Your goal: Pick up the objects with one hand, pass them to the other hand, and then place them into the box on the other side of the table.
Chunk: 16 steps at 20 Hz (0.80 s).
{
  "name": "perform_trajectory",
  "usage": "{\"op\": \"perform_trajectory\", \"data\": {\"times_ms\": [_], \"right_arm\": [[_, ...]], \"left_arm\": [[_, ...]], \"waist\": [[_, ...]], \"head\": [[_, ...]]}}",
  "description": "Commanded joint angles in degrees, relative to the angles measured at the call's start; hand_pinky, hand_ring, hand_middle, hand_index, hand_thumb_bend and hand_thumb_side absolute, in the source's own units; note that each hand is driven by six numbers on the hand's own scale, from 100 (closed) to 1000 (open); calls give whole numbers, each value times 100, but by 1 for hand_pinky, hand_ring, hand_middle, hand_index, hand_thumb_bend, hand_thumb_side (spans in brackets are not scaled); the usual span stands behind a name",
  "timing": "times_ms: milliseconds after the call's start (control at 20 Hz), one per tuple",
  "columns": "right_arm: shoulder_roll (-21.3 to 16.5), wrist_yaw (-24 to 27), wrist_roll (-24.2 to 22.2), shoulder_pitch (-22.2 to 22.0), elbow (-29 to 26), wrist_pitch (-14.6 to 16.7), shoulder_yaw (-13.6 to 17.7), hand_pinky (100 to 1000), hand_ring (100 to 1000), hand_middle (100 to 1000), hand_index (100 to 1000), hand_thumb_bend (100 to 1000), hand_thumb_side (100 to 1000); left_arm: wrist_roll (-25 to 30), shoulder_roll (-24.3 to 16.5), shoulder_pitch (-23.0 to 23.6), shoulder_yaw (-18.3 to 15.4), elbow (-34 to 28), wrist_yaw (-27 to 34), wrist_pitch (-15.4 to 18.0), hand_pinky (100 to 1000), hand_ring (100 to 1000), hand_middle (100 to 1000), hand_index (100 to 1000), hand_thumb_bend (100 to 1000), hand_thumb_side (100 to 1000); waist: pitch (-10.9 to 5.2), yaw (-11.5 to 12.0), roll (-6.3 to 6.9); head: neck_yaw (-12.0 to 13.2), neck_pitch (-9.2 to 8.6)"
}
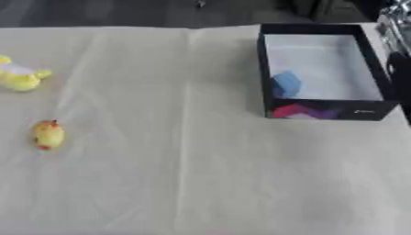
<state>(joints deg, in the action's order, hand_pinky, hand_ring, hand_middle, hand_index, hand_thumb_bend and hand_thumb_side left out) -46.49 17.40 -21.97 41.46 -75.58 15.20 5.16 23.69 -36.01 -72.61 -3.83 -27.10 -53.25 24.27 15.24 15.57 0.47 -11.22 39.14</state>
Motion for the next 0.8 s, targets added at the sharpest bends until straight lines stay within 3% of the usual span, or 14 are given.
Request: {"op": "perform_trajectory", "data": {"times_ms": [50,550,800], "right_arm": [[-99,-19,10,140,-112,-34,20,943,1000,801,1000,100,481],[12,-101,-5,320,-72,-9,-43,943,1000,792,1000,100,481],[50,-86,-3,403,-65,-16,-65,942,1000,788,1000,100,486]], "left_arm": [[-5,-15,-265,-78,164,-748,195,921,871,777,863,937,100],[-622,416,-630,-284,320,-1754,268,920,871,775,856,902,100],[-522,593,-713,-269,400,-2014,383,921,873,776,854,911,100]], "waist": [[-78,-24,-2],[66,-261,-62],[111,-375,-53]], "head": [[115,-125],[333,-337],[411,-389]]}}
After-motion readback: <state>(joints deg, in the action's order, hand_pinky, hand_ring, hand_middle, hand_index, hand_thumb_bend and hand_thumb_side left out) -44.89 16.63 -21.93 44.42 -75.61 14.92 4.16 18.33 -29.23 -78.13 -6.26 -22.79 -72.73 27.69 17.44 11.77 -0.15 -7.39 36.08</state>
